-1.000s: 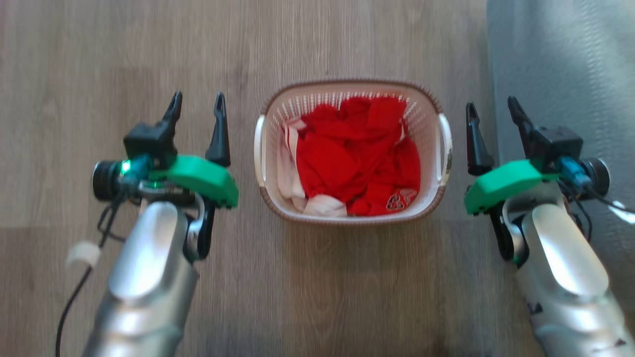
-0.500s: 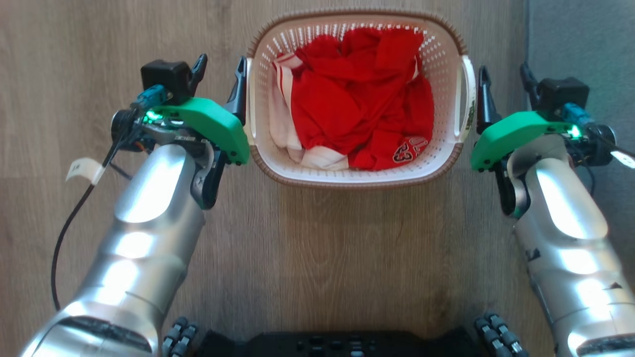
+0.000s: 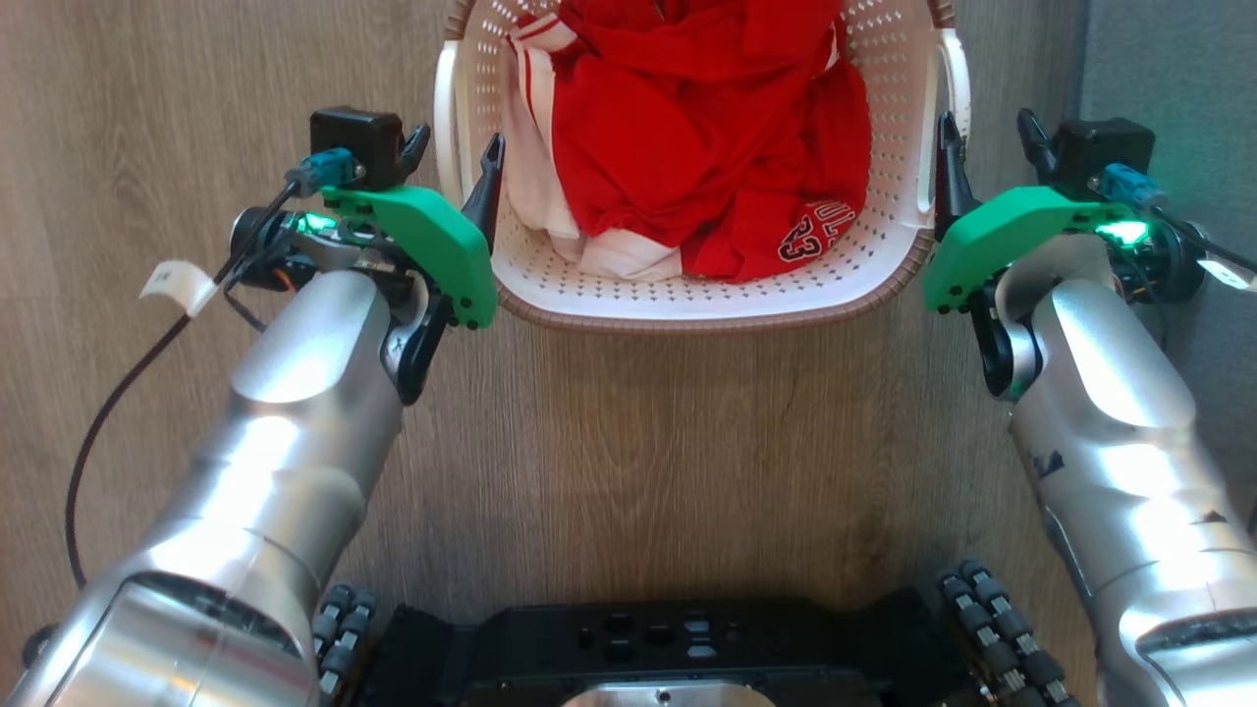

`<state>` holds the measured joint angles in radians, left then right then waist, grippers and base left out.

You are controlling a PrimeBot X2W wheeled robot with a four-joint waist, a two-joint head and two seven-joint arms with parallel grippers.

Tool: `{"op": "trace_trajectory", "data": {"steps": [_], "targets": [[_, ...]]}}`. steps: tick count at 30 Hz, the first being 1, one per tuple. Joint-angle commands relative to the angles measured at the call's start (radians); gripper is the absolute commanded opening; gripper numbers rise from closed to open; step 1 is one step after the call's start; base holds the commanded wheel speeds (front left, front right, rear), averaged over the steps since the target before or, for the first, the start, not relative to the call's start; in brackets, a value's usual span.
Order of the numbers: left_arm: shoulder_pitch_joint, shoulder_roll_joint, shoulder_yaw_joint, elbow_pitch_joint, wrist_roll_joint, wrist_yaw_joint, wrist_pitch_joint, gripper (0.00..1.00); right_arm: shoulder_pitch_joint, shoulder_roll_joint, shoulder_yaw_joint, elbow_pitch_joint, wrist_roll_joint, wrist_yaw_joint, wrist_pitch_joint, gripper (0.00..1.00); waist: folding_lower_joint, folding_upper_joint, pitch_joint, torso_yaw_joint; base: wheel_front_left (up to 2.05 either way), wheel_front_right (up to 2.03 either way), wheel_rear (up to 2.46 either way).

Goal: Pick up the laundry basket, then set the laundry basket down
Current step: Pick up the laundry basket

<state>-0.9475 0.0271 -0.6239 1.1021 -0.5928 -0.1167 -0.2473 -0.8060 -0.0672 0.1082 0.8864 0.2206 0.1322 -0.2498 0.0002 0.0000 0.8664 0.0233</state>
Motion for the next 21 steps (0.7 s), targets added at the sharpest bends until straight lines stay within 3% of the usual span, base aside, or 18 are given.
{"op": "trace_trajectory", "data": {"steps": [1, 9, 10, 11, 12, 21], "targets": [[-0.009, 0.023, 0.002, 0.001, -0.013, -0.006, 0.0, 1.0, 0.024, 0.017, 0.02, 0.001, 0.011, -0.002, -0.012, 1.0, -0.0002, 0.0, 0.013, -0.002, 0.0, 0.0, 0.0], [-0.063, 0.023, -0.065, 0.054, -0.098, -0.011, 0.01, 1.0, -0.03, 0.017, 0.077, 0.108, 0.033, -0.002, -0.012, 1.0, -0.0002, 0.0, 0.05, 0.015, 0.0, 0.0, 0.0], [-0.067, 0.023, -0.072, 0.059, -0.109, -0.011, 0.016, 0.85, -0.037, 0.017, 0.087, 0.114, 0.036, -0.002, -0.012, 0.38, -0.0002, 0.0, 0.052, 0.017, 0.0, 0.0, 0.0], [-0.074, 0.023, -0.079, 0.065, -0.116, -0.01, 0.018, 0.33, -0.042, 0.017, 0.095, 0.122, 0.038, -0.002, -0.012, 0.0, -0.0002, 0.0, 0.054, 0.018, 0.0, 0.0, 0.0], [-0.079, 0.023, -0.083, 0.071, -0.127, -0.01, 0.022, 0.0, -0.046, 0.017, 0.105, 0.135, 0.042, -0.002, -0.012, 0.0, -0.0002, 0.0, 0.054, 0.019, 0.0, 0.0, 0.0], [-0.098, 0.023, -0.133, 0.089, -0.195, -0.005, 0.013, 0.0, -0.072, 0.017, 0.135, 0.179, 0.057, -0.002, -0.012, 0.0, -0.0002, 0.0, 0.039, 0.022, 0.0, 0.0, 0.0]]}}
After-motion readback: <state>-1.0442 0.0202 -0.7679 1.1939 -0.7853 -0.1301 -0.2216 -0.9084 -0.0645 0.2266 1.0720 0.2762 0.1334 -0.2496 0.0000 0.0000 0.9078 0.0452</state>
